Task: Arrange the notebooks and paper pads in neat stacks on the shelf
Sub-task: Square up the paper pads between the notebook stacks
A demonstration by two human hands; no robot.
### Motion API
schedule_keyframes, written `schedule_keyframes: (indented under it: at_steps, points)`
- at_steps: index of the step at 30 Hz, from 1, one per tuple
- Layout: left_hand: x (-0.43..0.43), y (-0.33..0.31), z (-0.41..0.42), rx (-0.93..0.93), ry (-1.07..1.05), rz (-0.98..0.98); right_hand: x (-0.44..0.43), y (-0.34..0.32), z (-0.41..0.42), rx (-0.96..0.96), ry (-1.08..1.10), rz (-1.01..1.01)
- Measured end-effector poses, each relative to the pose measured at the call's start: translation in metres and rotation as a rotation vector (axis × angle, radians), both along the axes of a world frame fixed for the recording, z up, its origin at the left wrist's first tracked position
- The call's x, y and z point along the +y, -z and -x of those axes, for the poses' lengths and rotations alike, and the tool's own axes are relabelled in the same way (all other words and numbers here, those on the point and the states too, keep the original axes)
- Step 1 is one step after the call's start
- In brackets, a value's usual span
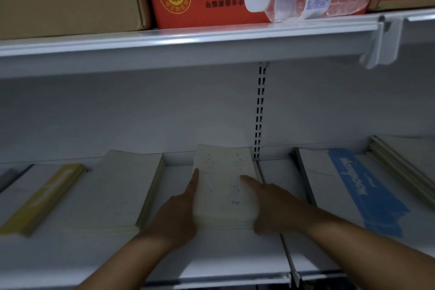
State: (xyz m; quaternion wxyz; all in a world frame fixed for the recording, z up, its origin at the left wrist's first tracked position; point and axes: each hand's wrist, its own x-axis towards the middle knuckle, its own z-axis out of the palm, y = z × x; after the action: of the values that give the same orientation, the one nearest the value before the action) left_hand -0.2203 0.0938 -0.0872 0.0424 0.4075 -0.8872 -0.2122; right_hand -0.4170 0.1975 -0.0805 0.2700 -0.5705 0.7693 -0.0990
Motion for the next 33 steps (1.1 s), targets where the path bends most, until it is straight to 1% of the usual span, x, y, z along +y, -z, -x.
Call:
schedule_keyframes:
  at_steps: [5, 9, 11, 13, 14, 15, 16, 17, 18, 19, 21, 22, 23, 24, 27, 31, 33]
  points:
    - [0.005, -0.007, -0.001, -0.073, 0.05, -0.013, 0.012, -0.002, -0.003, -0.045, 0.003, 0.047]
    - [0.005, -0.01, -0.003, -0.069, 0.04, -0.021, 0.014, 0.003, -0.004, 0.013, -0.028, 0.086]
    - [0.001, -0.01, -0.002, -0.068, 0.029, -0.027, 0.011, 0.007, 0.0, 0.004, -0.027, 0.096]
    - [-0.002, -0.009, -0.001, -0.053, 0.022, -0.034, 0.008, 0.01, 0.005, -0.072, -0.002, 0.088]
    - [-0.002, -0.008, -0.001, -0.045, 0.023, -0.057, 0.006, 0.01, 0.009, -0.15, 0.011, 0.07]
    - [-0.003, -0.008, -0.003, -0.028, 0.022, -0.121, 0.004, 0.009, 0.013, -0.265, 0.024, 0.049]
    - [-0.004, -0.01, -0.005, 0.013, 0.014, -0.239, 0.002, 0.009, 0.017, -0.417, 0.044, 0.039]
    - [-0.004, -0.012, -0.005, 0.083, -0.006, -0.403, -0.003, 0.01, 0.02, -0.57, 0.069, 0.058]
    - [-0.005, -0.017, -0.004, 0.192, -0.05, -0.574, -0.007, 0.011, 0.02, -0.659, 0.113, 0.095]
    - [-0.007, -0.018, -0.001, 0.328, -0.124, -0.72, -0.011, 0.014, 0.02, -0.691, 0.17, 0.132]
    - [-0.015, -0.019, 0.011, 0.6, -0.308, -0.926, -0.02, 0.021, 0.017, -0.659, 0.28, 0.198]
    - [-0.018, -0.021, 0.018, 0.694, -0.373, -1.006, -0.024, 0.024, 0.015, -0.636, 0.325, 0.23]
    - [-0.022, -0.02, 0.025, 0.748, -0.405, -1.067, -0.028, 0.027, 0.014, -0.628, 0.363, 0.263]
    - [-0.026, -0.019, 0.031, 0.765, -0.428, -1.089, -0.032, 0.027, 0.013, -0.64, 0.399, 0.286]
    - [-0.033, -0.014, 0.038, 0.735, -0.481, -1.044, -0.04, 0.026, 0.012, -0.701, 0.47, 0.342]
    - [-0.04, -0.009, 0.039, 0.739, -0.457, -1.048, -0.04, 0.029, 0.006, -0.911, 0.514, 0.427]
    - [-0.039, -0.004, 0.039, 0.744, -0.459, -1.032, -0.038, 0.033, 0.007, -0.967, 0.529, 0.431]
